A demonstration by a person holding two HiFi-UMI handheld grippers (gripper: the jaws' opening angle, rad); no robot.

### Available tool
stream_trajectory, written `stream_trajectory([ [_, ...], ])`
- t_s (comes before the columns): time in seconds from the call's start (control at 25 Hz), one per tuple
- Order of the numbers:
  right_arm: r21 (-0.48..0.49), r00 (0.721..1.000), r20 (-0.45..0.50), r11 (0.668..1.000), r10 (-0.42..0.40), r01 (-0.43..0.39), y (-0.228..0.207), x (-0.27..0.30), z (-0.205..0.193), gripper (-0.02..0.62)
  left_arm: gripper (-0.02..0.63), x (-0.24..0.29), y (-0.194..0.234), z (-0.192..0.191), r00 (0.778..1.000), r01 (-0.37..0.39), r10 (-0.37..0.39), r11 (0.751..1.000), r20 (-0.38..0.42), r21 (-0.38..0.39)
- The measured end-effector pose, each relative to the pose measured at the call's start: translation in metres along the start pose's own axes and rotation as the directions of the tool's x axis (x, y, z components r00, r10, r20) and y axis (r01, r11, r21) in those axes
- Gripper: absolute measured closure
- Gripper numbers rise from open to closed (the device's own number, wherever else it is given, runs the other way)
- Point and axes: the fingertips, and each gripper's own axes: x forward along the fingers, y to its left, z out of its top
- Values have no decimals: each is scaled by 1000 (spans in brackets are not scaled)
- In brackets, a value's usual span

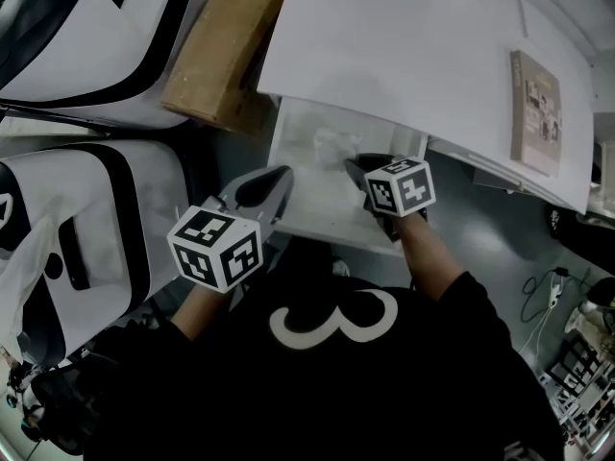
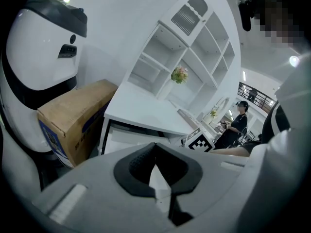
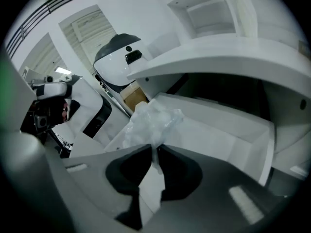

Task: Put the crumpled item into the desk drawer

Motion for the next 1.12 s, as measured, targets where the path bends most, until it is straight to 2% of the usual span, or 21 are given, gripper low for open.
stream_trajectory([
  [0.56,113,988,-146,991,-57,74,-37,60,-37,537,597,-1,24,-5,1000,-5,4,999,-7,-48],
  [0.92,170,978,-198,980,-67,102,-51,71,-54,534,597,-3,25,-2,1000,10,-10,998,2,-55],
  [1.12,172,977,-197,978,-85,119,-53,73,-58,521,597,-4,26,-4,1000,-3,3,1000,-2,-26],
])
